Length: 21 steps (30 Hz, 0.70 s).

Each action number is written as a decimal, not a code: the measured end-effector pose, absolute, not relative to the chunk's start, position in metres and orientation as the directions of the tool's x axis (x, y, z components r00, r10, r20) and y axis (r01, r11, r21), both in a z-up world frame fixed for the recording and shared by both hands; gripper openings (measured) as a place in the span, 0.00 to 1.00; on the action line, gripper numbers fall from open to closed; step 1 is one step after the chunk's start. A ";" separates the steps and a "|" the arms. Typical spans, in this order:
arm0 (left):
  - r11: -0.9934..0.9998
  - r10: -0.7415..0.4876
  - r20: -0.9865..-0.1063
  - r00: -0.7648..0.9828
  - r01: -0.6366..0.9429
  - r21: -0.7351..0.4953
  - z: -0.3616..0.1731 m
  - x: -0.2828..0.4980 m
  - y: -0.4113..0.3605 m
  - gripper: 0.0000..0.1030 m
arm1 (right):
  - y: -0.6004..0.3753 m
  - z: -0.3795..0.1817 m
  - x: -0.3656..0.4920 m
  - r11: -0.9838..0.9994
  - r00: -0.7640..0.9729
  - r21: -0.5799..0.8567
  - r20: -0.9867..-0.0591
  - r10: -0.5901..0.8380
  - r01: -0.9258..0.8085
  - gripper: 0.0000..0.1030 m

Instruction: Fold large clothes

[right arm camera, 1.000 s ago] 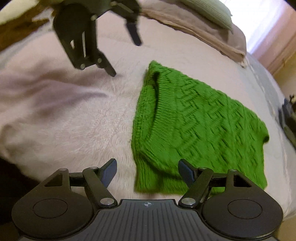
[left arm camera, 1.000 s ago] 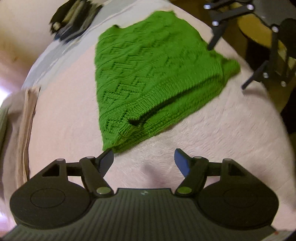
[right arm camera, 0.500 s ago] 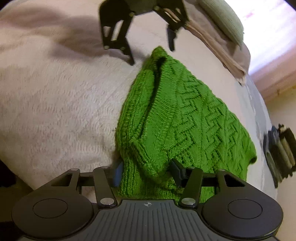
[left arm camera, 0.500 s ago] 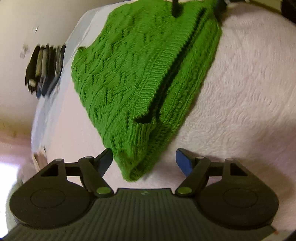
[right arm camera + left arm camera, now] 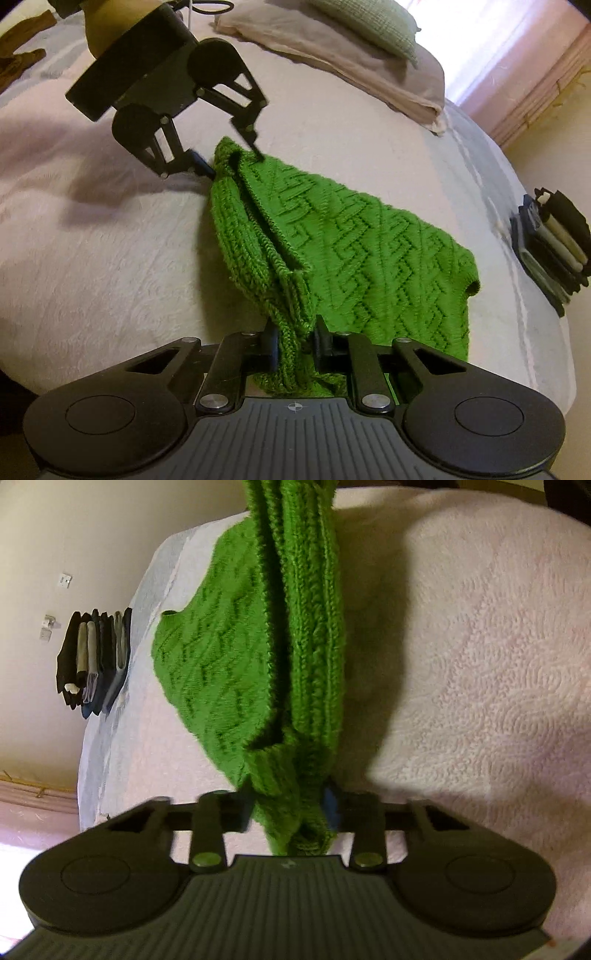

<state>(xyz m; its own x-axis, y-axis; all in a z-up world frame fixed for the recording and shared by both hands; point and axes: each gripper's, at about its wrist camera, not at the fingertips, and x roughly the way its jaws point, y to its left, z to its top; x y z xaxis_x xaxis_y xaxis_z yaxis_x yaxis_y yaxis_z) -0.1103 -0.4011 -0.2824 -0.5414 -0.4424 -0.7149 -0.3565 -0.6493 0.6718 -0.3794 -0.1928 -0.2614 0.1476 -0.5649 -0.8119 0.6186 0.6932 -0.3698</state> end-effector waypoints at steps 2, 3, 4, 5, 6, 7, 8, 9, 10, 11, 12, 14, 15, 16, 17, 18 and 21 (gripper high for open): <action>-0.666 -0.433 -0.724 -0.537 -0.351 0.659 -0.265 -0.112 -0.407 0.18 | -0.199 -0.254 -0.381 0.695 0.149 -0.349 -0.823 -0.548 0.629 0.13; -0.673 -0.428 -0.727 -0.536 -0.347 0.653 -0.256 -0.113 -0.410 0.17 | -0.199 -0.250 -0.383 0.691 0.151 -0.336 -0.827 -0.541 0.640 0.13; -0.683 -0.419 -0.733 -0.536 -0.345 0.644 -0.245 -0.115 -0.413 0.15 | -0.201 -0.245 -0.385 0.684 0.153 -0.320 -0.831 -0.535 0.655 0.13; -0.697 -0.405 -0.741 -0.536 -0.344 0.629 -0.231 -0.121 -0.418 0.15 | -0.201 -0.239 -0.389 0.674 0.158 -0.296 -0.836 -0.526 0.677 0.13; -0.701 -0.397 -0.745 -0.537 -0.347 0.624 -0.220 -0.126 -0.422 0.14 | -0.203 -0.231 -0.392 0.659 0.165 -0.268 -0.839 -0.518 0.702 0.13; -0.705 -0.385 -0.751 -0.537 -0.354 0.614 -0.207 -0.134 -0.427 0.14 | -0.206 -0.223 -0.398 0.644 0.174 -0.242 -0.841 -0.512 0.726 0.13; -0.718 -0.366 -0.763 -0.533 -0.360 0.596 -0.192 -0.145 -0.434 0.14 | -0.210 -0.214 -0.404 0.620 0.180 -0.213 -0.842 -0.509 0.755 0.13; -0.729 -0.355 -0.768 -0.533 -0.357 0.585 -0.178 -0.155 -0.439 0.14 | -0.213 -0.206 -0.411 0.594 0.184 -0.189 -0.840 -0.510 0.782 0.12; -0.739 -0.346 -0.773 -0.532 -0.354 0.574 -0.165 -0.168 -0.445 0.14 | -0.217 -0.198 -0.419 0.566 0.190 -0.163 -0.838 -0.512 0.808 0.12; -0.747 -0.332 -0.781 -0.529 -0.357 0.560 -0.149 -0.185 -0.453 0.14 | -0.222 -0.189 -0.428 0.537 0.198 -0.134 -0.834 -0.515 0.833 0.12; -0.751 -0.320 -0.787 -0.527 -0.366 0.550 -0.138 -0.199 -0.458 0.14 | -0.228 -0.180 -0.439 0.502 0.205 -0.103 -0.828 -0.521 0.859 0.12; -0.765 -0.293 -0.815 -0.501 -0.389 0.514 -0.118 -0.239 -0.476 0.13 | -0.240 -0.164 -0.462 0.442 0.218 -0.051 -0.816 -0.535 0.895 0.12; -0.771 -0.278 -0.827 -0.488 -0.400 0.495 -0.110 -0.255 -0.486 0.14 | -0.248 -0.155 -0.472 0.417 0.227 -0.024 -0.811 -0.540 0.909 0.12; -0.781 -0.263 -0.841 -0.472 -0.408 0.473 -0.104 -0.277 -0.497 0.13 | -0.256 -0.150 -0.484 0.392 0.234 0.003 -0.807 -0.542 0.920 0.12; -0.793 -0.249 -0.856 -0.452 -0.412 0.448 -0.101 -0.299 -0.508 0.13 | -0.264 -0.145 -0.496 0.369 0.241 0.028 -0.804 -0.544 0.929 0.12; -0.801 -0.238 -0.868 -0.436 -0.417 0.429 -0.099 -0.320 -0.518 0.13 | -0.274 -0.142 -0.510 0.349 0.251 0.056 -0.800 -0.544 0.936 0.12; -0.836 -0.195 -0.907 -0.373 -0.420 0.353 -0.111 -0.380 -0.549 0.13 | -0.305 -0.143 -0.553 0.292 0.290 0.149 -0.797 -0.530 0.945 0.12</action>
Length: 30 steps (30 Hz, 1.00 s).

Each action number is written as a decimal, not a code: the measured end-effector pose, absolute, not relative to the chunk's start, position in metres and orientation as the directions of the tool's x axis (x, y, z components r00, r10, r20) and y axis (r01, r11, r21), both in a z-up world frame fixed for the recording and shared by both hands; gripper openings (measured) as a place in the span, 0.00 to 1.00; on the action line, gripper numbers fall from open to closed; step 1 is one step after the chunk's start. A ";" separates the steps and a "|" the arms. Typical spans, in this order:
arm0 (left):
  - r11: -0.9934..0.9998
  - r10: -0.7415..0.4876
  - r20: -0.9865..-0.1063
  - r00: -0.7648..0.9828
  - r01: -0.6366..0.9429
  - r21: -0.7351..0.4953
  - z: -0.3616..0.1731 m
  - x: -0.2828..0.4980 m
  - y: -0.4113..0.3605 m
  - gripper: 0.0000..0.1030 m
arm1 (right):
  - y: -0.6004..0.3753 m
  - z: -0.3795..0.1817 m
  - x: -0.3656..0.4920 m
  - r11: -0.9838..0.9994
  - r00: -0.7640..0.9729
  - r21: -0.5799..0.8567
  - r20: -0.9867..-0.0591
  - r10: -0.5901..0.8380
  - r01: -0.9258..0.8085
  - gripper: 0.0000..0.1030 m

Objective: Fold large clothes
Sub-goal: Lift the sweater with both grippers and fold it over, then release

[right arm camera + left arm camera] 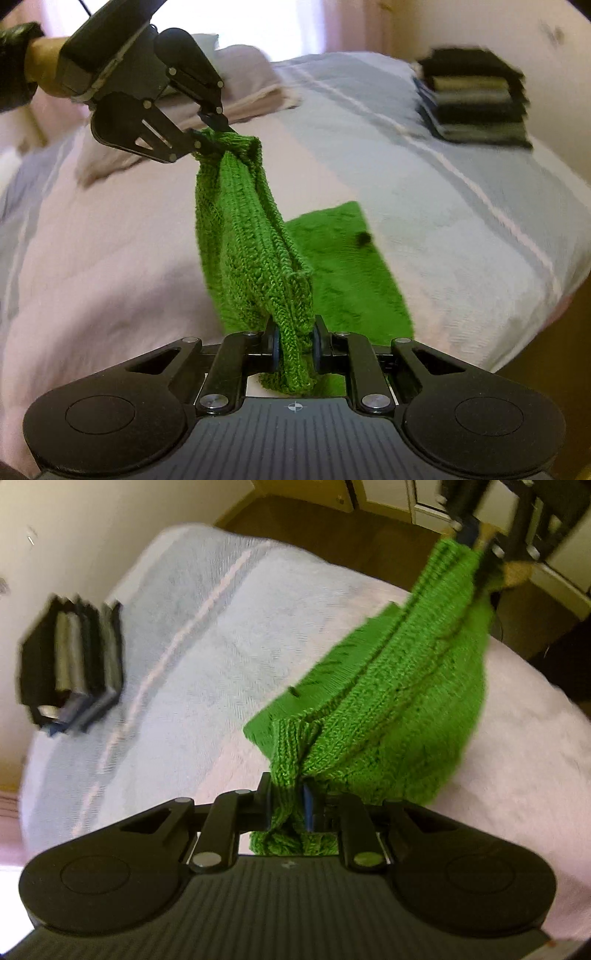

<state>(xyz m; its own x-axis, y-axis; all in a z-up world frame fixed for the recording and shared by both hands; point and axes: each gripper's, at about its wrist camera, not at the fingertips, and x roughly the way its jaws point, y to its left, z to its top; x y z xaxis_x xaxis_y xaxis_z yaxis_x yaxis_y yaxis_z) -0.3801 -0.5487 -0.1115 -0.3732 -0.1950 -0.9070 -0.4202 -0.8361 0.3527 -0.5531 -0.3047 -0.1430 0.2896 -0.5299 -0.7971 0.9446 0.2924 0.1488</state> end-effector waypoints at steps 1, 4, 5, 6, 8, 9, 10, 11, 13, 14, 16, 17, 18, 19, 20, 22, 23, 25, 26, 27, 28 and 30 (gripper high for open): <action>-0.842 -0.185 -0.914 -0.361 -0.421 0.337 -0.121 -0.396 -0.556 0.14 | -0.317 -0.147 -0.567 0.270 0.304 0.184 -0.798 -0.520 0.945 0.12; -0.865 -0.142 -0.941 -0.308 -0.423 0.270 -0.160 -0.448 -0.584 0.14 | -0.350 -0.174 -0.611 0.189 0.335 0.277 -0.812 -0.479 0.942 0.12; -0.872 -0.133 -0.947 -0.293 -0.420 0.253 -0.172 -0.459 -0.589 0.14 | -0.361 -0.183 -0.624 0.162 0.345 0.304 -0.816 -0.463 0.939 0.12; -0.880 -0.123 -0.953 -0.276 -0.414 0.233 -0.187 -0.470 -0.594 0.15 | -0.371 -0.196 -0.638 0.129 0.359 0.337 -0.822 -0.442 0.932 0.12; -0.894 -0.111 -0.963 -0.245 -0.398 0.205 -0.211 -0.489 -0.604 0.18 | -0.387 -0.219 -0.661 0.067 0.383 0.390 -0.831 -0.403 0.918 0.12; -0.901 -0.108 -0.967 -0.229 -0.389 0.193 -0.223 -0.494 -0.608 0.22 | -0.393 -0.233 -0.670 0.036 0.398 0.417 -0.835 -0.381 0.908 0.12; -0.907 -0.114 -0.969 -0.217 -0.375 0.191 -0.232 -0.498 -0.612 0.27 | -0.397 -0.243 -0.677 0.007 0.414 0.441 -0.836 -0.361 0.897 0.13; -0.916 -0.122 -0.970 -0.211 -0.353 0.192 -0.238 -0.499 -0.617 0.29 | -0.402 -0.253 -0.683 -0.024 0.431 0.466 -0.835 -0.342 0.884 0.13; -0.942 -0.110 -0.971 -0.212 -0.291 0.170 -0.237 -0.498 -0.627 0.31 | -0.408 -0.263 -0.695 -0.087 0.454 0.504 -0.830 -0.324 0.859 0.14; -0.955 -0.104 -0.970 -0.221 -0.249 0.159 -0.230 -0.495 -0.634 0.33 | -0.409 -0.265 -0.701 -0.114 0.464 0.520 -0.825 -0.323 0.847 0.15; -0.976 -0.118 -0.962 -0.245 -0.152 0.158 -0.212 -0.487 -0.647 0.35 | -0.403 -0.256 -0.703 -0.136 0.462 0.524 -0.825 -0.324 0.841 0.20; -0.983 -0.130 -0.958 -0.256 -0.094 0.158 -0.202 -0.479 -0.655 0.35 | -0.401 -0.252 -0.705 -0.134 0.452 0.515 -0.829 -0.328 0.847 0.20; -0.986 -0.141 -0.954 -0.264 -0.045 0.158 -0.193 -0.471 -0.660 0.35 | -0.398 -0.247 -0.706 -0.129 0.435 0.498 -0.835 -0.336 0.857 0.21; -0.988 -0.147 -0.951 -0.273 0.006 0.151 -0.184 -0.461 -0.664 0.35 | -0.395 -0.243 -0.707 -0.131 0.418 0.483 -0.841 -0.342 0.866 0.21; -0.990 -0.144 -0.948 -0.285 0.051 0.135 -0.177 -0.451 -0.666 0.35 | -0.391 -0.238 -0.708 -0.137 0.403 0.472 -0.845 -0.350 0.871 0.21; -0.989 -0.099 -0.948 -0.303 0.131 0.062 -0.171 -0.433 -0.665 0.35 | -0.386 -0.228 -0.708 -0.155 0.367 0.449 -0.849 -0.380 0.880 0.21; -0.988 -0.075 -0.947 -0.314 0.152 0.027 -0.172 -0.426 -0.662 0.35 | -0.385 -0.224 -0.706 -0.152 0.339 0.426 -0.852 -0.398 0.892 0.21; -0.984 -0.030 -0.948 -0.317 0.177 -0.028 -0.183 -0.417 -0.651 0.35 | -0.380 -0.216 -0.699 -0.133 0.322 0.412 -0.844 -0.429 0.902 0.21; -0.982 -0.024 -0.948 -0.318 0.184 -0.037 -0.191 -0.416 -0.646 0.35 | -0.377 -0.214 -0.695 -0.122 0.323 0.412 -0.838 -0.440 0.903 0.21; -0.980 -0.020 -0.949 -0.316 0.194 -0.044 -0.201 -0.418 -0.644 0.34 | -0.379 -0.216 -0.690 -0.109 0.328 0.413 -0.835 -0.441 0.904 0.21; -0.976 -0.015 -0.950 -0.313 0.211 -0.054 -0.212 -0.419 -0.643 0.34 | -0.379 -0.219 -0.685 -0.098 0.328 0.407 -0.837 -0.439 0.908 0.21; -0.971 -0.023 -0.951 -0.308 0.234 -0.052 -0.232 -0.424 -0.646 0.34 | -0.385 -0.229 -0.681 -0.090 0.310 0.381 -0.849 -0.428 0.920 0.21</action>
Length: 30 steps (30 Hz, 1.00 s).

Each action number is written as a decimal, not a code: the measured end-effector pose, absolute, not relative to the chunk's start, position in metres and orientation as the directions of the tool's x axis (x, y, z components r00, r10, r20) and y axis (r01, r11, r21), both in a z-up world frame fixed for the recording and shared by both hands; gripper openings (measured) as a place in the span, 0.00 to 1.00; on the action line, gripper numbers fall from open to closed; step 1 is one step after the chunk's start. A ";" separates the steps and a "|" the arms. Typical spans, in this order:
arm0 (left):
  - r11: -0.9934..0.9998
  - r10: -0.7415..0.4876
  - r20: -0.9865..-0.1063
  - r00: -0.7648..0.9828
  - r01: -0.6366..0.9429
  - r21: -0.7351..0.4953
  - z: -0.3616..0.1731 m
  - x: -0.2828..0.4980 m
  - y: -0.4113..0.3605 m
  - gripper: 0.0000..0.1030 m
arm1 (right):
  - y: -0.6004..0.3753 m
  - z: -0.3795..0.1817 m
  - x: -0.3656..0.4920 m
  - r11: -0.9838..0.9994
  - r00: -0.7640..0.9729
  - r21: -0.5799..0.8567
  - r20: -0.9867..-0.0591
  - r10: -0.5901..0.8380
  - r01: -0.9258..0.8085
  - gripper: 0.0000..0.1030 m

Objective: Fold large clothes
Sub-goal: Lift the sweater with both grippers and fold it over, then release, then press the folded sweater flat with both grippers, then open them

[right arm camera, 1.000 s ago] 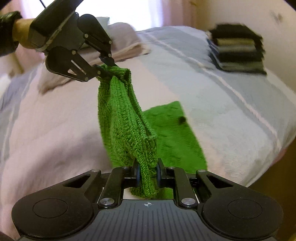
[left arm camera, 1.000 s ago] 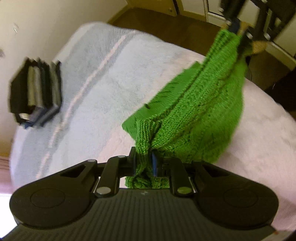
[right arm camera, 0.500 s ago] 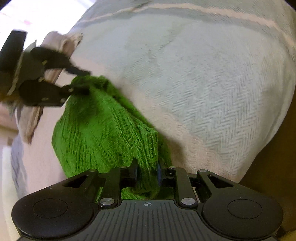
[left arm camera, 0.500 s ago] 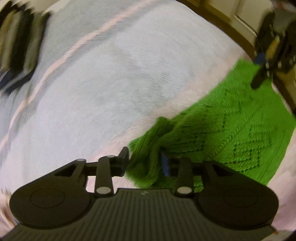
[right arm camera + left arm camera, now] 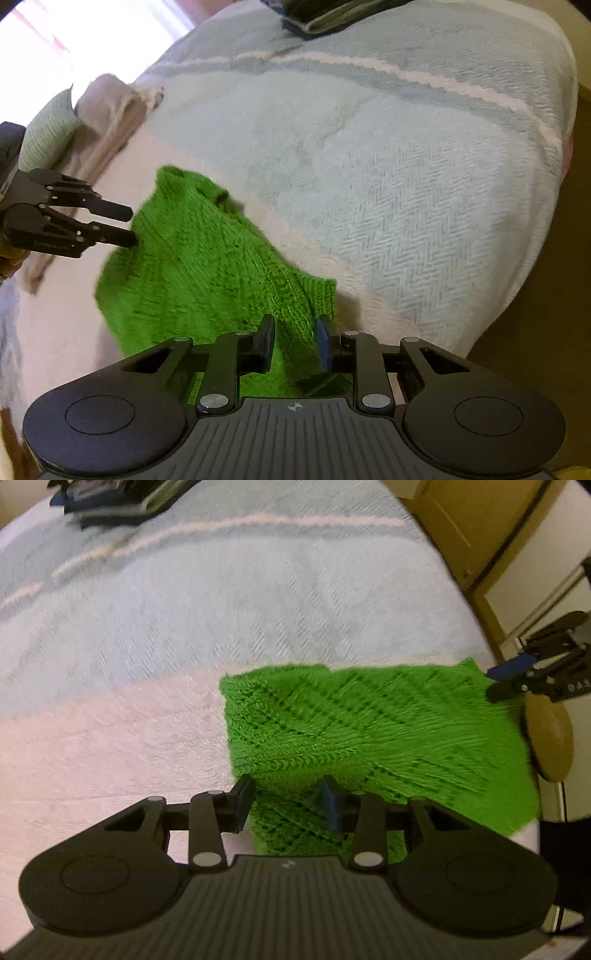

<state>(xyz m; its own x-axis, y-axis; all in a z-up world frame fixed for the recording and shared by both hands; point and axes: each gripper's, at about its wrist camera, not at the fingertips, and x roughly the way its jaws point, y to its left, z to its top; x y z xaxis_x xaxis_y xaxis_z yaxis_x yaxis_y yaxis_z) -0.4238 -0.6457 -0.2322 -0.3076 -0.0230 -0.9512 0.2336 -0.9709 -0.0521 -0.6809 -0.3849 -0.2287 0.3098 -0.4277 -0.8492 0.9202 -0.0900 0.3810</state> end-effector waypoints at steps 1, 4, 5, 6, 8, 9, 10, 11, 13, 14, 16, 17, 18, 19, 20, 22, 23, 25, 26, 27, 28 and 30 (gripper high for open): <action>-0.969 -0.027 -0.953 -0.303 0.242 -0.050 -0.243 -0.426 -0.648 0.36 | -0.388 -0.236 -0.682 -0.092 0.303 0.373 -0.854 -0.423 0.923 0.21; -0.960 -0.026 -0.951 -0.309 0.273 -0.063 -0.265 -0.429 -0.656 0.38 | -0.396 -0.258 -0.686 -0.093 0.286 0.351 -0.867 -0.408 0.932 0.21; -0.956 -0.025 -0.950 -0.312 0.285 -0.069 -0.268 -0.429 -0.658 0.38 | -0.397 -0.263 -0.690 -0.101 0.294 0.361 -0.867 -0.403 0.927 0.21; -0.953 -0.021 -0.949 -0.314 0.293 -0.076 -0.267 -0.428 -0.660 0.38 | -0.401 -0.266 -0.691 -0.108 0.300 0.369 -0.867 -0.399 0.923 0.21; -0.949 -0.028 -0.947 -0.320 0.307 -0.076 -0.256 -0.421 -0.660 0.38 | -0.402 -0.257 -0.693 -0.108 0.289 0.358 -0.869 -0.402 0.927 0.21; -0.946 -0.036 -0.946 -0.323 0.317 -0.072 -0.248 -0.417 -0.660 0.38 | -0.399 -0.249 -0.693 -0.102 0.274 0.342 -0.870 -0.409 0.934 0.21; -0.943 -0.044 -0.944 -0.327 0.326 -0.068 -0.239 -0.411 -0.660 0.34 | -0.396 -0.239 -0.691 -0.094 0.259 0.326 -0.869 -0.421 0.941 0.21; -0.941 -0.056 -0.941 -0.334 0.333 -0.063 -0.228 -0.403 -0.659 0.33 | -0.392 -0.229 -0.688 -0.087 0.253 0.320 -0.864 -0.435 0.943 0.21; -0.937 -0.067 -0.934 -0.351 0.344 -0.062 -0.210 -0.387 -0.653 0.32 | -0.385 -0.214 -0.677 -0.066 0.276 0.341 -0.847 -0.454 0.938 0.21; -0.936 -0.061 -0.932 -0.358 0.344 -0.071 -0.204 -0.381 -0.648 0.32 | -0.379 -0.207 -0.671 -0.047 0.304 0.364 -0.835 -0.458 0.930 0.21; -0.936 -0.030 -0.929 -0.369 0.338 -0.104 -0.197 -0.368 -0.634 0.32 | -0.372 -0.202 -0.654 -0.018 0.367 0.417 -0.817 -0.444 0.909 0.21; -0.935 -0.020 -0.932 -0.361 0.337 -0.111 -0.201 -0.365 -0.626 0.32 | -0.369 -0.203 -0.643 0.006 0.403 0.445 -0.807 -0.431 0.896 0.21; -0.935 -0.015 -0.938 -0.347 0.337 -0.110 -0.208 -0.363 -0.620 0.32 | -0.366 -0.205 -0.631 0.035 0.432 0.461 -0.800 -0.416 0.887 0.21; -0.936 -0.009 -0.946 -0.325 0.336 -0.107 -0.220 -0.364 -0.614 0.32 | -0.365 -0.211 -0.620 0.062 0.448 0.465 -0.798 -0.402 0.883 0.21; -0.941 -0.017 -0.950 -0.310 0.327 -0.090 -0.231 -0.365 -0.609 0.32 | -0.364 -0.221 -0.609 0.079 0.455 0.462 -0.804 -0.382 0.883 0.21; -0.958 -0.041 -0.961 -0.273 0.283 -0.040 -0.258 -0.368 -0.599 0.37 | -0.368 -0.244 -0.594 0.081 0.448 0.446 -0.844 -0.293 0.892 0.21; -0.960 -0.045 -0.963 -0.267 0.278 -0.032 -0.267 -0.368 -0.597 0.37 | -0.368 -0.256 -0.589 0.083 0.447 0.441 -0.857 -0.257 0.894 0.21; -0.957 -0.045 -0.960 -0.276 0.287 -0.038 -0.268 -0.368 -0.599 0.38 | -0.365 -0.266 -0.586 0.120 0.442 0.426 -0.861 -0.252 0.897 0.21; -0.954 -0.043 -0.959 -0.280 0.295 -0.043 -0.262 -0.367 -0.601 0.38 | -0.367 -0.264 -0.587 0.142 0.443 0.420 -0.862 -0.248 0.897 0.21; -0.952 -0.044 -0.958 -0.283 0.303 -0.046 -0.256 -0.366 -0.602 0.38 | -0.370 -0.259 -0.589 0.142 0.446 0.423 -0.862 -0.241 0.895 0.21; -0.949 -0.049 -0.957 -0.286 0.312 -0.044 -0.248 -0.364 -0.603 0.38 | -0.375 -0.252 -0.595 0.122 0.451 0.434 -0.858 -0.244 0.893 0.21; -0.944 -0.075 -0.949 -0.306 0.330 -0.031 -0.228 -0.362 -0.605 0.34 | -0.385 -0.233 -0.609 0.089 0.441 0.435 -0.848 -0.295 0.896 0.22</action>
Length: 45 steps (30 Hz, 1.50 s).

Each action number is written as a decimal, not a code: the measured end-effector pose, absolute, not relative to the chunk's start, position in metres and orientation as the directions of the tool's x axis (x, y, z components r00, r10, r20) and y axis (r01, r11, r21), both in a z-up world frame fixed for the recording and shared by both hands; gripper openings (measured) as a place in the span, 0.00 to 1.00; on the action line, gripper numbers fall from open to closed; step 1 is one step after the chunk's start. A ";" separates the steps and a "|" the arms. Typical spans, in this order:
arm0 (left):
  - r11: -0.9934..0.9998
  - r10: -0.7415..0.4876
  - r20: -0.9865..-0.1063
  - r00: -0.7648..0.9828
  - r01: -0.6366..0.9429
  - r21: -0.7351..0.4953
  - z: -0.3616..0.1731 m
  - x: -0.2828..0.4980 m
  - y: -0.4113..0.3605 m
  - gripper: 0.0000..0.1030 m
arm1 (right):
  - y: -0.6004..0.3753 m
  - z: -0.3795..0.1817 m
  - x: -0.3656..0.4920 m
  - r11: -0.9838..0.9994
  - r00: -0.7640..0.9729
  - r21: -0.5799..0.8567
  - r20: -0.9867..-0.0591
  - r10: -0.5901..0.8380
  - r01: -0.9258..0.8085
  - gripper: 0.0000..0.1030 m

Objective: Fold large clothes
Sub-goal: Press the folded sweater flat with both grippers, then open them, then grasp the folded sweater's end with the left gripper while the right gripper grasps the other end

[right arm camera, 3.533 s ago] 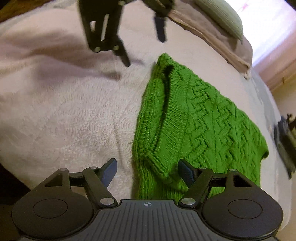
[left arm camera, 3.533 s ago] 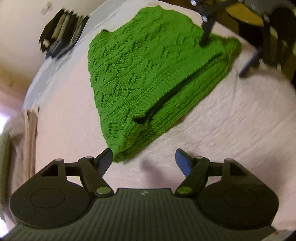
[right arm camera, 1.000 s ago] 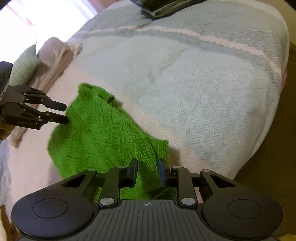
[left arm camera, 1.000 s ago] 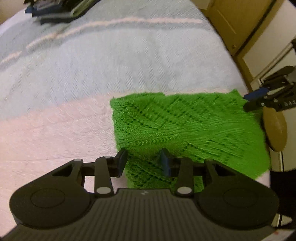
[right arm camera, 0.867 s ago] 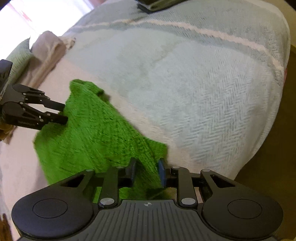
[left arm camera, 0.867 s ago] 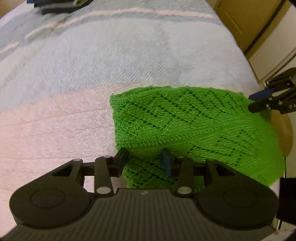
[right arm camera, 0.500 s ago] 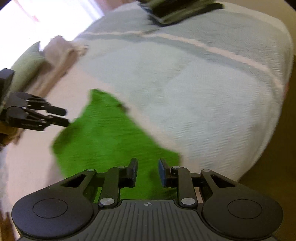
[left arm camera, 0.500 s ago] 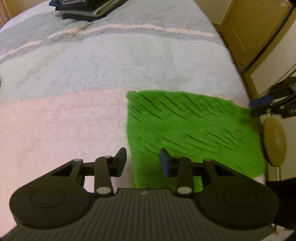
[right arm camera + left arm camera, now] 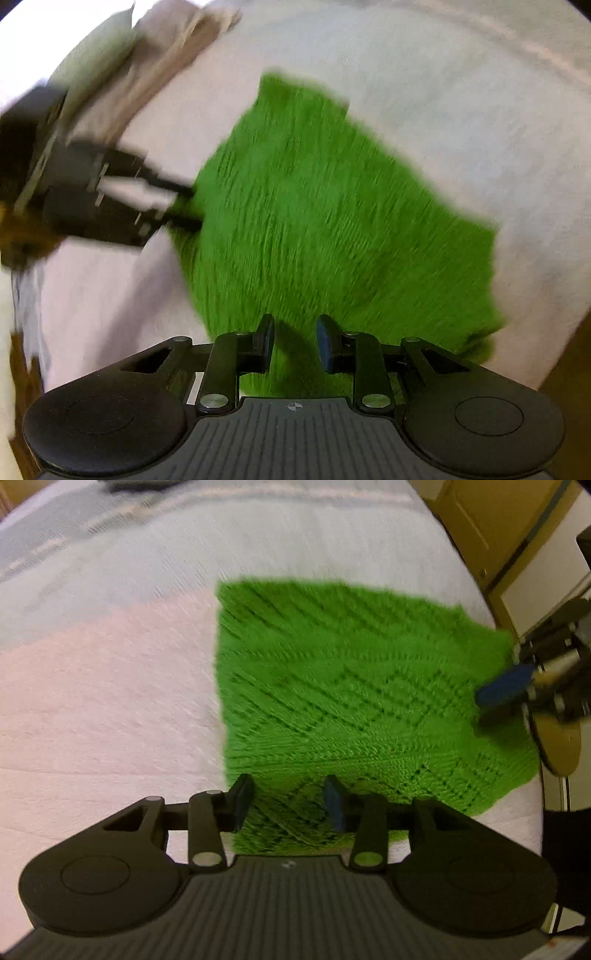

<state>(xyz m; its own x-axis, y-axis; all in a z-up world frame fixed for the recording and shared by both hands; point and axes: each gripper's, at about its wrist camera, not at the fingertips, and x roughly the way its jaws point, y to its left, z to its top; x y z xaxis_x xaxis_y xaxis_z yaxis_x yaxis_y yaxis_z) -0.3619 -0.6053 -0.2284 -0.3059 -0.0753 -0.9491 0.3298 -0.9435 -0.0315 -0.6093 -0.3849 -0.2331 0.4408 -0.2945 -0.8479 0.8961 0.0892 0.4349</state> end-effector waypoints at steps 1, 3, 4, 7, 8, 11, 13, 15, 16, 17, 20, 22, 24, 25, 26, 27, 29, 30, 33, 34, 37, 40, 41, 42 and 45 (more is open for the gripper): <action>-0.938 -0.087 -0.941 -0.327 0.346 -0.033 -0.219 -0.363 -0.608 0.34 | -0.390 -0.222 -0.618 0.076 0.420 0.421 -0.843 -0.336 0.904 0.22; -0.928 -0.099 -0.924 -0.369 0.371 -0.049 -0.205 -0.369 -0.618 0.34 | -0.393 -0.212 -0.633 0.034 0.373 0.394 -0.836 -0.403 0.919 0.22; -0.925 -0.105 -0.916 -0.386 0.377 -0.053 -0.202 -0.378 -0.624 0.34 | -0.395 -0.211 -0.641 0.005 0.348 0.382 -0.837 -0.423 0.924 0.22; -0.916 -0.119 -0.897 -0.425 0.396 -0.067 -0.207 -0.407 -0.642 0.34 | -0.405 -0.222 -0.658 -0.067 0.290 0.348 -0.860 -0.420 0.935 0.22; -0.913 -0.113 -0.893 -0.435 0.401 -0.079 -0.212 -0.418 -0.650 0.34 | -0.408 -0.229 -0.661 -0.076 0.286 0.345 -0.866 -0.410 0.936 0.22; -0.908 -0.078 -0.916 -0.395 0.407 -0.099 -0.242 -0.446 -0.666 0.34 | -0.415 -0.250 -0.665 -0.054 0.295 0.332 -0.892 -0.343 0.942 0.22; -0.915 -0.069 -0.934 -0.350 0.395 -0.081 -0.262 -0.454 -0.669 0.37 | -0.419 -0.260 -0.669 -0.052 0.307 0.339 -0.899 -0.313 0.939 0.22; -0.906 -0.059 -0.937 -0.345 0.412 -0.095 -0.275 -0.455 -0.675 0.40 | -0.421 -0.264 -0.676 -0.063 0.324 0.357 -0.898 -0.297 0.932 0.22; -0.898 -0.050 -0.938 -0.342 0.426 -0.107 -0.277 -0.454 -0.679 0.42 | -0.423 -0.268 -0.680 -0.067 0.333 0.367 -0.897 -0.291 0.928 0.23; -0.891 -0.042 -0.940 -0.337 0.439 -0.118 -0.279 -0.455 -0.682 0.43 | -0.425 -0.270 -0.681 -0.067 0.340 0.373 -0.896 -0.286 0.925 0.23; -0.884 -0.031 -0.946 -0.323 0.451 -0.125 -0.284 -0.455 -0.686 0.48 | -0.430 -0.280 -0.682 -0.045 0.359 0.385 -0.891 -0.277 0.922 0.24; -0.872 -0.018 -0.948 -0.319 0.469 -0.141 -0.284 -0.455 -0.690 0.48 | -0.430 -0.277 -0.678 -0.018 0.369 0.389 -0.887 -0.277 0.921 0.25; -0.865 -0.016 -0.948 -0.318 0.480 -0.146 -0.281 -0.454 -0.691 0.47 | -0.430 -0.276 -0.679 -0.011 0.379 0.397 -0.885 -0.270 0.918 0.25; -0.864 -0.018 -0.947 -0.320 0.482 -0.146 -0.278 -0.454 -0.690 0.46 | -0.431 -0.274 -0.679 -0.012 0.382 0.400 -0.885 -0.265 0.917 0.25; -0.863 -0.024 -0.946 -0.324 0.484 -0.144 -0.272 -0.451 -0.689 0.45 | -0.431 -0.271 -0.680 -0.013 0.383 0.399 -0.886 -0.260 0.917 0.25; -0.862 -0.031 -0.943 -0.330 0.487 -0.142 -0.266 -0.448 -0.687 0.44 | -0.432 -0.268 -0.678 -0.016 0.379 0.396 -0.888 -0.260 0.918 0.26; -0.859 -0.058 -0.938 -0.341 0.495 -0.127 -0.248 -0.438 -0.682 0.40 | -0.428 -0.256 -0.676 -0.029 0.346 0.367 -0.897 -0.275 0.930 0.27; -0.860 -0.075 -0.934 -0.349 0.496 -0.116 -0.239 -0.432 -0.678 0.36 | -0.428 -0.255 -0.673 -0.035 0.317 0.341 -0.904 -0.285 0.940 0.32; -0.861 -0.122 -0.917 -0.379 0.501 -0.092 -0.210 -0.401 -0.664 0.35 | -0.406 -0.232 -0.665 -0.067 0.237 0.274 -0.912 -0.335 0.959 0.45; -0.861 -0.137 -0.913 -0.384 0.502 -0.081 -0.202 -0.392 -0.657 0.35 | -0.395 -0.224 -0.662 -0.080 0.226 0.270 -0.909 -0.351 0.959 0.51; -0.875 -0.170 -0.900 -0.401 0.482 -0.050 -0.182 -0.356 -0.628 0.35 | -0.358 -0.202 -0.643 -0.111 0.202 0.263 -0.900 -0.387 0.959 0.58; -0.904 -0.200 -0.888 -0.415 0.428 0.003 -0.171 -0.323 -0.594 0.35 | -0.319 -0.186 -0.613 -0.101 0.180 0.242 -0.893 -0.413 0.965 0.60; -0.911 -0.207 -0.885 -0.417 0.412 0.019 -0.170 -0.313 -0.585 0.35 | -0.307 -0.184 -0.602 -0.092 0.169 0.227 -0.894 -0.416 0.970 0.60; -0.920 -0.212 -0.884 -0.417 0.391 0.036 -0.171 -0.304 -0.574 0.35 | -0.296 -0.183 -0.592 -0.084 0.164 0.217 -0.895 -0.415 0.973 0.61; -0.949 -0.218 -0.879 -0.425 0.304 0.088 -0.177 -0.285 -0.548 0.35 | -0.271 -0.184 -0.566 -0.052 0.168 0.206 -0.898 -0.406 0.977 0.62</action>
<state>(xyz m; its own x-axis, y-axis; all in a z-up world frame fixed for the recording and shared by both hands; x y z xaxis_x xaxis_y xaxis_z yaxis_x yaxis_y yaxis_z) -0.2853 -0.5480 -0.1775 -0.4251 -0.2179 -0.8785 0.3036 -0.9487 0.0884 -0.5657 -0.2707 -0.1844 0.1681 -0.4059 -0.8983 0.9772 -0.0515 0.2061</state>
